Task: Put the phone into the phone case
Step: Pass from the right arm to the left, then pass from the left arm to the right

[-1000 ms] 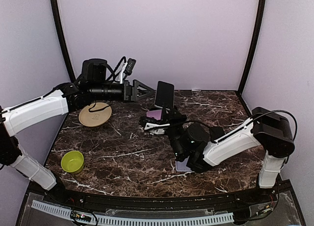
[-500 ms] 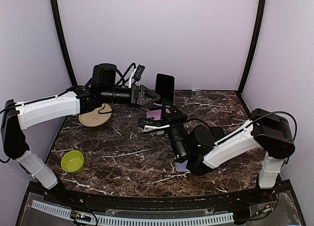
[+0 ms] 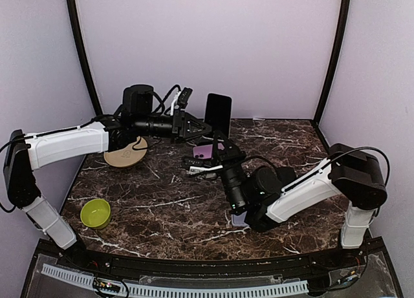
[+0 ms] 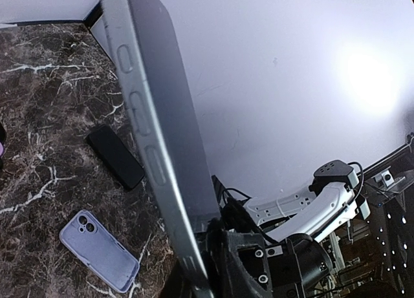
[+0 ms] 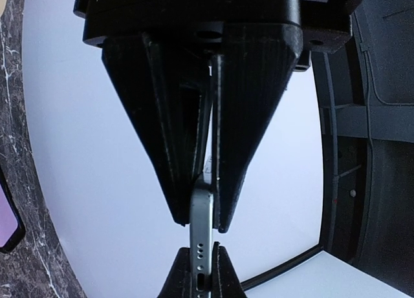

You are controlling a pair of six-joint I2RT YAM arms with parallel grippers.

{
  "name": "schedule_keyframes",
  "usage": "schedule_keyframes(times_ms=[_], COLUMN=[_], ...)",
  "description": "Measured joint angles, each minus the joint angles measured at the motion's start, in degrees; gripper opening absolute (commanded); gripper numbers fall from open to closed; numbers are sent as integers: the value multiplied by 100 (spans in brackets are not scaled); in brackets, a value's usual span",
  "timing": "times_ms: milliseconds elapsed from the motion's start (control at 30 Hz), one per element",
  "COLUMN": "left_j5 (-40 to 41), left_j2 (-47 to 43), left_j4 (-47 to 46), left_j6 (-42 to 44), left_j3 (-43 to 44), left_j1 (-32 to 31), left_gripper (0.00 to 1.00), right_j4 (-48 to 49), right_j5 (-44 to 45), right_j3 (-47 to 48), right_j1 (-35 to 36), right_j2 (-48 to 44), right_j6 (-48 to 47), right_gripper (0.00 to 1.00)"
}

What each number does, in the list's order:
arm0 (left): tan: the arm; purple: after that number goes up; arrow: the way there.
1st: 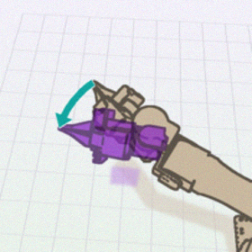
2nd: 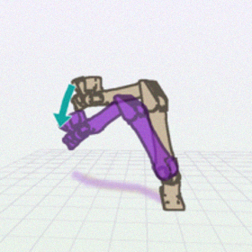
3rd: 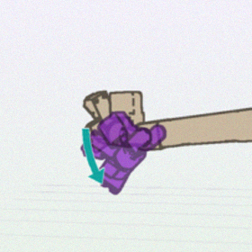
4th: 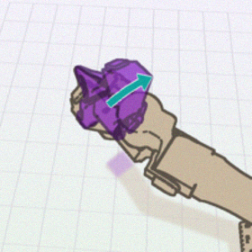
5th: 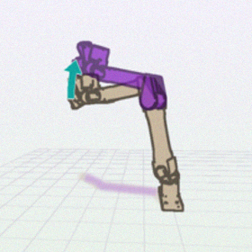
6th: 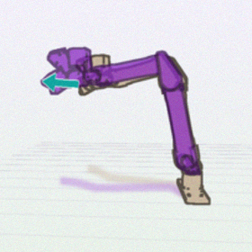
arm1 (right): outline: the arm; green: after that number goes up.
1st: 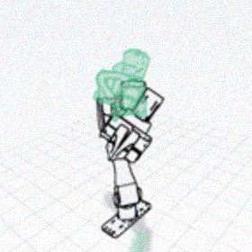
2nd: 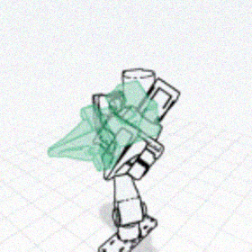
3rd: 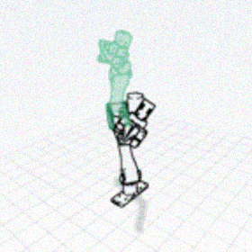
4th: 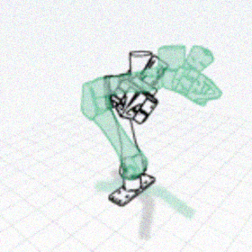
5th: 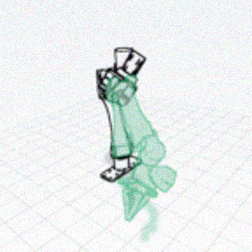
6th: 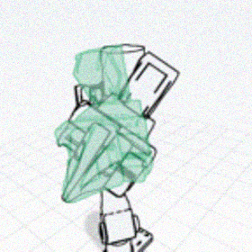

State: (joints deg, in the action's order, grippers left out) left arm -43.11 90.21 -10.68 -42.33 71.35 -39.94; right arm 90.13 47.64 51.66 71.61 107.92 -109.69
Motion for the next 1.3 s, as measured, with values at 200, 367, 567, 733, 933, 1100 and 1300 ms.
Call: schedule_keyframes(times_ms=[200, 367, 567, 733, 933, 1100, 1300], left_j5=[-81, -83, -59, 79, 575, 1147, 1768], left_j2=[0, 2, -2, -39, -310, -577, -756], left_j4=[-103, -164, -267, -402, -472, -476, -479], left_j6=[-223, -273, 155, 304, 702, 1231, 1779], left_j3=[-39, -70, -188, -302, -415, -420, -522], left_j1=[20, 20, -59, -83, -81, -81, -81], left_gripper=[0, 0, 0, 0, 0, 0, 0], right_j4=[9, 4, 2, 2, -7, -1233, -4627], right_j5=[-15, 0, -2, 9, 160, 494, 81], right_j3=[4, 9, 120, 133, 144, 160, 918], right_j1=[2, 2, 4, 4, 31, 144, 114], right_j2=[-2, 0, 50, 63, 57, -393, -1700], right_j6=[-44, -85, -35, -22, 216, 1523, 4968], right_gripper=[0, 32, 48, 65, 98, 98, 99])
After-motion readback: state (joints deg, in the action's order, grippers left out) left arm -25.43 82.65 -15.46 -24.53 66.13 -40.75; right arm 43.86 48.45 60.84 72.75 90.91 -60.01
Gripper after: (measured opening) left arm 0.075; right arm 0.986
